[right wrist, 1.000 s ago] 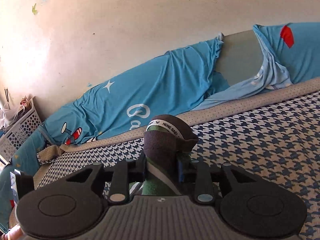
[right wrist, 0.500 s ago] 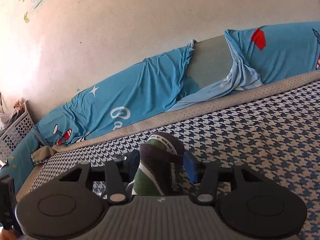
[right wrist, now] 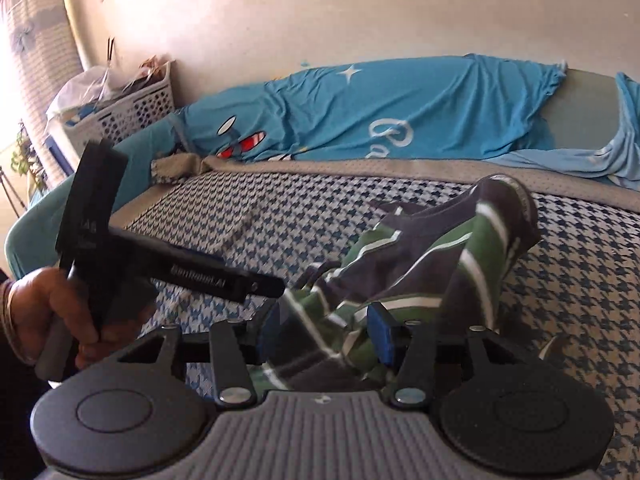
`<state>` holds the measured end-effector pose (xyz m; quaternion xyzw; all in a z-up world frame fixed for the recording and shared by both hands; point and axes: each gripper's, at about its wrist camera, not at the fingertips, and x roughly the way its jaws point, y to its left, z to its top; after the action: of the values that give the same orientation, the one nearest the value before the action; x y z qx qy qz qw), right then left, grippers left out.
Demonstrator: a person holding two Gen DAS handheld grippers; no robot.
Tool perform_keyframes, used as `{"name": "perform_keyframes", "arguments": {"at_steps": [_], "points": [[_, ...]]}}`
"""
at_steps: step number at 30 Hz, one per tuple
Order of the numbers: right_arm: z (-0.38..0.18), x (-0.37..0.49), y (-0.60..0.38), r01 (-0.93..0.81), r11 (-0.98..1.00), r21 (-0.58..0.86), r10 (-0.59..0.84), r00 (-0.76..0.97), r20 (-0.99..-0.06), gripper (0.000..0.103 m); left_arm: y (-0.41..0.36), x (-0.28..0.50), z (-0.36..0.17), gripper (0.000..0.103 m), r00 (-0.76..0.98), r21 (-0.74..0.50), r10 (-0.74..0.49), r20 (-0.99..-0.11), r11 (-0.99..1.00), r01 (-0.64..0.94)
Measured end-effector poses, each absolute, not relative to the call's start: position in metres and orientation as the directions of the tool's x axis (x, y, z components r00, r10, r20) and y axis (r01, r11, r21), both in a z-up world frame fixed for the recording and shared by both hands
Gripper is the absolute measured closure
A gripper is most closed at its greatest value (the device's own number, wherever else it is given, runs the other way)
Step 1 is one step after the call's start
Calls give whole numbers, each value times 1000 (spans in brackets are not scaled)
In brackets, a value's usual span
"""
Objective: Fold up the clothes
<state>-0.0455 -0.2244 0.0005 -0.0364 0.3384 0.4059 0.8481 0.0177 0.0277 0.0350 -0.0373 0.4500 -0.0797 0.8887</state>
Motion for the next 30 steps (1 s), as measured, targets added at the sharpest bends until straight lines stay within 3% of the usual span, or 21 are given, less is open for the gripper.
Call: {"name": "perform_keyframes", "arguments": {"at_steps": [7,20,25,30], "points": [[-25,-60,-186,-778,616,127,632,392,-668,55,41,23,39,1,584,-163,-169,-794,985,63],[-47,-47,-152,-740,669,62,563,451,-693,58,67,23,34,0,578,-221,-176,-797,975,-8],[-53,-40,-142,-717,697,37,530,479,-699,86,71,23,30,0,572,-232,-185,-799,973,-9],[-48,-35,-145,-706,706,60,541,482,-689,93,79,21,30,0,581,-254,-196,-790,967,-18]]}}
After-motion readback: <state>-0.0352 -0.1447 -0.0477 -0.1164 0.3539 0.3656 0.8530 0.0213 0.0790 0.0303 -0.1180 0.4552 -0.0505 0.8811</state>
